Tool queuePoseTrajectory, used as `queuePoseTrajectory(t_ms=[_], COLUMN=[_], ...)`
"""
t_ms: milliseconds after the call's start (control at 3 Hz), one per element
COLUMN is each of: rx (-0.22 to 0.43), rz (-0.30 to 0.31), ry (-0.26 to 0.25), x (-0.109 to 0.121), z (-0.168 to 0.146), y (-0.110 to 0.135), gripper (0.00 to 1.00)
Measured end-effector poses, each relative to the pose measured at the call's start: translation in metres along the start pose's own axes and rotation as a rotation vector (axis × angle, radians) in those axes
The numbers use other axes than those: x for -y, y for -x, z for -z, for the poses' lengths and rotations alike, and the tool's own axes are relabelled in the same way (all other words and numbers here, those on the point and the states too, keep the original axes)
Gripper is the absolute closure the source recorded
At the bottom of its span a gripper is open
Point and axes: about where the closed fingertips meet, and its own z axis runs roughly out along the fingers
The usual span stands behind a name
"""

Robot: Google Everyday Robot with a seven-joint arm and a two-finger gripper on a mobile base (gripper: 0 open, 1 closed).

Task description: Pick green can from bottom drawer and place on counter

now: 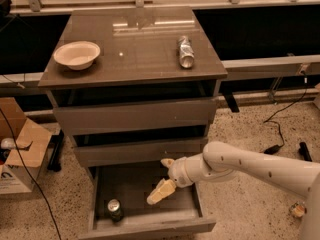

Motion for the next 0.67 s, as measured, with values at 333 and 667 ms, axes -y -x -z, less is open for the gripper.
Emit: queuePoseTrajectory(t_ms=[333, 667], rx=[0.053, 0.057], rz=[-0.078, -0.103], ry=[-0.014, -0.002], x=[0.017, 0.014], z=[-0.032, -0.043], y=[-0.02, -0.031], gripper=[0.0, 0.0])
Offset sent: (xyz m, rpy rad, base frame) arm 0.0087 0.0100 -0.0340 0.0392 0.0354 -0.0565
